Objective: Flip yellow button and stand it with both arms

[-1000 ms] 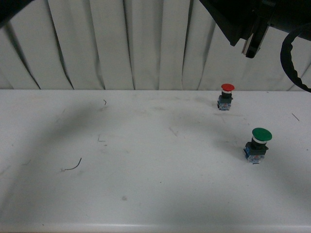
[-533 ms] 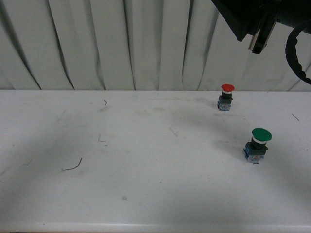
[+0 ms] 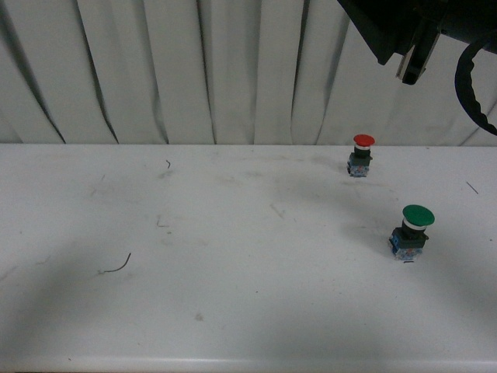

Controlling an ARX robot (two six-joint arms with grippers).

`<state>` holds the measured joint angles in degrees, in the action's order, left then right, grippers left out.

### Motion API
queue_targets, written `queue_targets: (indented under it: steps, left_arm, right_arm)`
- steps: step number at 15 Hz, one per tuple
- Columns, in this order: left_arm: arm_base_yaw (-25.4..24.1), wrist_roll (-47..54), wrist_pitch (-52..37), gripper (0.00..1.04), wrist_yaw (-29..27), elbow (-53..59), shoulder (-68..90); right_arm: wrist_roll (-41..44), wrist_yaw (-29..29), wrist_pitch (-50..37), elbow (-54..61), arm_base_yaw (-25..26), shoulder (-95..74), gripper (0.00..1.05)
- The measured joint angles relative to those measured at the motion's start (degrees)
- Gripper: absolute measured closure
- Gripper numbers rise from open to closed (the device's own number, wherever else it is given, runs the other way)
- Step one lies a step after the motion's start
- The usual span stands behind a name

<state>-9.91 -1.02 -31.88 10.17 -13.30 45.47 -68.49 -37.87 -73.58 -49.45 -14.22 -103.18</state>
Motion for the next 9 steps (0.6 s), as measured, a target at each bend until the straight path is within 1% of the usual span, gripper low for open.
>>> queue_targets:
  steps: [1, 5, 6, 7, 9]
  left_arm:
    - [1.22, 0.13, 0.15, 1.03, -1.14, 1.75, -2.25]
    - [4.50, 0.20, 2.86, 1.03, -4.59, 6.67, -9.51]
    - [7.61, 0.17, 4.04, 1.03, -8.63, 7.61, -11.54]
    - [10.05, 0.20, 4.98, 1.03, -9.44, 8.41, -13.38]
    - [9.75, 0.24, 7.28, 1.03, -10.23, 9.70, -16.92]
  right_arm:
    - [0.20, 0.11, 0.02, 0.00, 0.02, 0.00, 0.68]
    - [1.03, 0.35, 0.04, 0.00, -0.02, 0.00, 0.68]
    - [1.07, 0.39, 0.02, -0.02, -0.02, 0.00, 0.68]
    - [1.25, 0.39, 0.04, -0.02, -0.04, 0.00, 0.68]
    - [1.55, 0.35, 0.02, -0.02, -0.09, 0.11, 0.68]
